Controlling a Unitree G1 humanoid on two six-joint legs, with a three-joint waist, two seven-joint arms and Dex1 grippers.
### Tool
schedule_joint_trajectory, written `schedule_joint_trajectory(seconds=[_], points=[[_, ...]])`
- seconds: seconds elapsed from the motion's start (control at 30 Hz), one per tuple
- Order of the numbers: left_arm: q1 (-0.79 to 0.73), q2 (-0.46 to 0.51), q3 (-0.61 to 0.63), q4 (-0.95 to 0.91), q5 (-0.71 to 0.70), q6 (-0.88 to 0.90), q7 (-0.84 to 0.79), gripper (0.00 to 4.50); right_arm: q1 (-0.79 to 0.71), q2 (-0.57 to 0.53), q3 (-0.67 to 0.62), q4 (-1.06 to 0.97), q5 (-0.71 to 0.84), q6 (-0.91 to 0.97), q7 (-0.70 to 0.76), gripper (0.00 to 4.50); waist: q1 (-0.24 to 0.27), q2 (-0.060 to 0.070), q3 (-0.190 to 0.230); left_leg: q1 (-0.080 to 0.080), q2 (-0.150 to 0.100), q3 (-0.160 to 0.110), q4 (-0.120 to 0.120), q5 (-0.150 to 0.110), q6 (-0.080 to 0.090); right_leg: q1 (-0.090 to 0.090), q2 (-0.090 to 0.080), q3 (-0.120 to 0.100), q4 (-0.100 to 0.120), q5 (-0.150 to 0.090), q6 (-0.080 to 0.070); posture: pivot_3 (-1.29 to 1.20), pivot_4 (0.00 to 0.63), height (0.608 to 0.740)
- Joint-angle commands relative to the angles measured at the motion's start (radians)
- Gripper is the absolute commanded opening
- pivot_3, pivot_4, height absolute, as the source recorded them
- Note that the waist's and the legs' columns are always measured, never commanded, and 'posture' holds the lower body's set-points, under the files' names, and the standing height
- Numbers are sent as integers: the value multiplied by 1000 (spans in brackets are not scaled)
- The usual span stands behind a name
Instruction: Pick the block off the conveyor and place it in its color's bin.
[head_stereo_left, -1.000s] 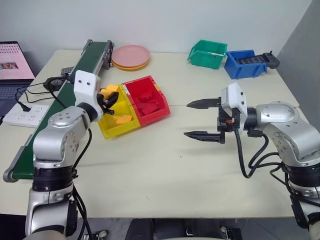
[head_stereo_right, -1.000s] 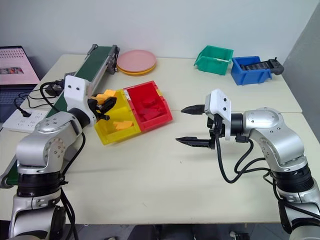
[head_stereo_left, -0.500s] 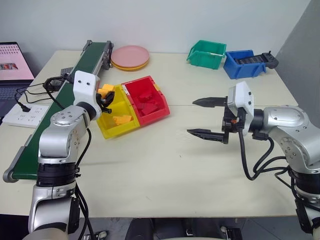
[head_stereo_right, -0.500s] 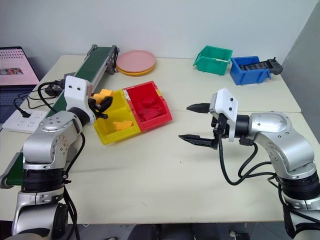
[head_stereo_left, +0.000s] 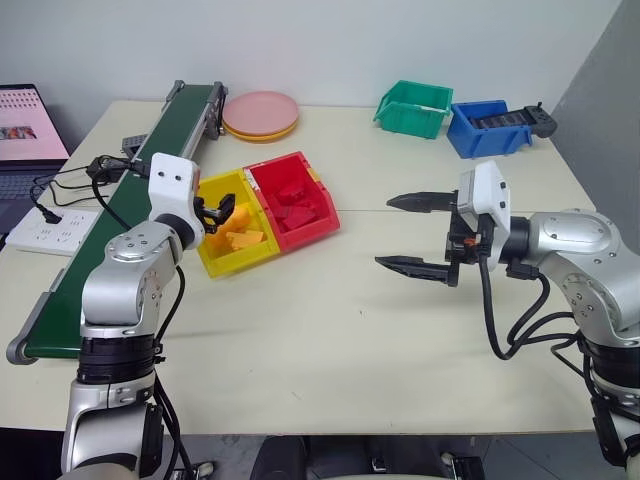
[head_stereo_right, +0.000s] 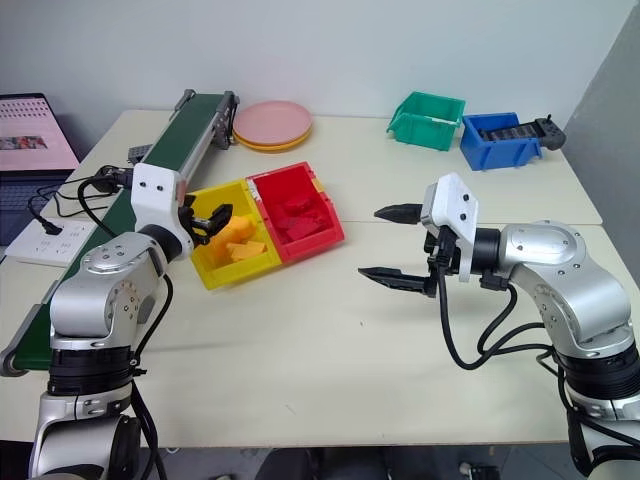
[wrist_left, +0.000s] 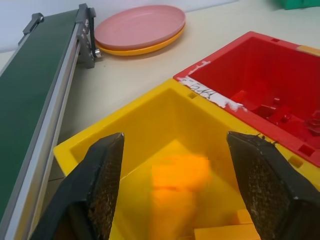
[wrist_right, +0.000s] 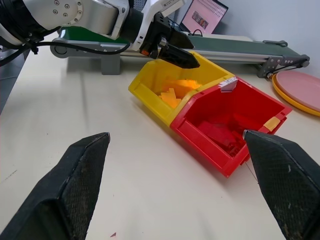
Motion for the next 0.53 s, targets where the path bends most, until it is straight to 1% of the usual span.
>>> schedule_joint_trajectory(seconds=[0.03,0.17,0.23,0.3,0.43,0.53], points=[[34,88,51,-165,-1,19,-49,3362,-19,-9,-5,1,-7,-33,10,4500,-3,0,0,0,0,0,0,0,0,0,0,0,0,0,0,0,150,740],[151,161,136,-317,-64,88,-121,3362,-15,-10,1,22,-23,-68,20,4500,-8,0,0,1,0,1,-1,0,0,0,0,1,0,0,0,0,150,740],[252,224,206,-405,-100,132,-191,3362,-5,9,-4,49,-66,-147,2,4500,-5,0,0,1,0,1,-1,0,0,0,0,1,0,0,0,0,150,740],[351,250,295,-482,-166,179,-259,3362,9,23,-9,81,-82,-206,10,4500,-6,1,0,2,1,1,-1,0,0,1,0,1,0,0,0,0,150,740],[452,251,371,-546,-215,188,-297,3362,28,19,-8,115,-75,-245,44,4500,3,1,0,4,0,0,-1,0,0,4,0,0,0,0,0,0,150,740],[551,201,426,-601,-249,168,-315,3362,29,21,-4,150,-68,-262,69,4500,5,1,0,4,0,0,-1,0,0,4,0,0,-1,0,0,0,150,740]])
